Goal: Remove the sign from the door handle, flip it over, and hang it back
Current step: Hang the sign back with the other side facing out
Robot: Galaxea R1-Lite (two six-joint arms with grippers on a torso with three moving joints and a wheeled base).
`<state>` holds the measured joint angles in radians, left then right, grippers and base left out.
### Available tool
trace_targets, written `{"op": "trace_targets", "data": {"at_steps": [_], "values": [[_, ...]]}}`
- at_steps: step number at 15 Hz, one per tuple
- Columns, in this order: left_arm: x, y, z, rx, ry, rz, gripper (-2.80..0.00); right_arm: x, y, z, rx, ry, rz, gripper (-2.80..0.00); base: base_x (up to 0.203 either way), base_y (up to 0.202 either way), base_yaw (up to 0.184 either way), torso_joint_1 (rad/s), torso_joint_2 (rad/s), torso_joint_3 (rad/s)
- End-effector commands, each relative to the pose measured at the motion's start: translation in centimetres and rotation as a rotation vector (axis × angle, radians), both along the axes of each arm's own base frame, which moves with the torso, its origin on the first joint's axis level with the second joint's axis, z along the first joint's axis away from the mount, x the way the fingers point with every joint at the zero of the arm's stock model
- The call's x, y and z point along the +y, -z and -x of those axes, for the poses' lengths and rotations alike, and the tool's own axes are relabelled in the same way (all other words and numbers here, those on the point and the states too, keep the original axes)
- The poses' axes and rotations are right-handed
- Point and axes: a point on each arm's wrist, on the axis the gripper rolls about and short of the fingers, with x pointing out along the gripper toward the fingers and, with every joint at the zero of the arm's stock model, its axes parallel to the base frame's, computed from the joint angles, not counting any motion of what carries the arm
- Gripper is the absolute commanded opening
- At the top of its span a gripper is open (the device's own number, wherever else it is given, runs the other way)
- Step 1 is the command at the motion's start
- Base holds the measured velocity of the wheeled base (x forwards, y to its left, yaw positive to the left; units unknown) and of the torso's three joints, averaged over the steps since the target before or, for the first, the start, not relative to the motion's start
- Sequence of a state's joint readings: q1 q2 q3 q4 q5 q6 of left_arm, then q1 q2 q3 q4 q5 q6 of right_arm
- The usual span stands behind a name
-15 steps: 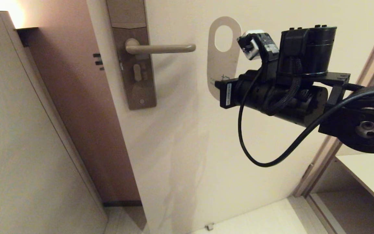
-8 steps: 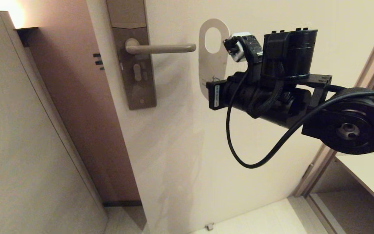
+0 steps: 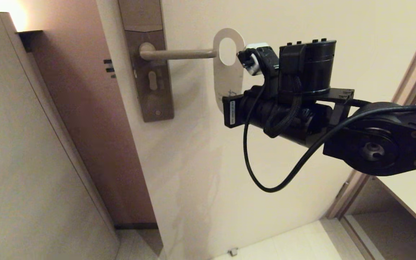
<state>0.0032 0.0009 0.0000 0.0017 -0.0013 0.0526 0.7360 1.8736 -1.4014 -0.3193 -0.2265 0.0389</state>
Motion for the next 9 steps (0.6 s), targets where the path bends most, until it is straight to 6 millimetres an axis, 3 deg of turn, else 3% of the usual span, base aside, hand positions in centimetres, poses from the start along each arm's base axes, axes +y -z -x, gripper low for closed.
{"op": "trace_targets", "data": {"at_steps": [1, 9], "values": [[0.0, 0.0, 0.0, 0.001, -0.001, -0.001, -2.80, 0.4, 0.1, -0.1, 0.001, 0.003, 0.005, -2.80, 0.000, 0.000, 0.000, 0.000, 0.00, 0.000], [0.0, 0.0, 0.0, 0.001, 0.000, 0.000, -2.80, 1.8, 0.4, 0.4, -0.020, 0.056, 0.049, -2.80, 0.000, 0.000, 0.000, 0.000, 0.00, 0.000]]}}
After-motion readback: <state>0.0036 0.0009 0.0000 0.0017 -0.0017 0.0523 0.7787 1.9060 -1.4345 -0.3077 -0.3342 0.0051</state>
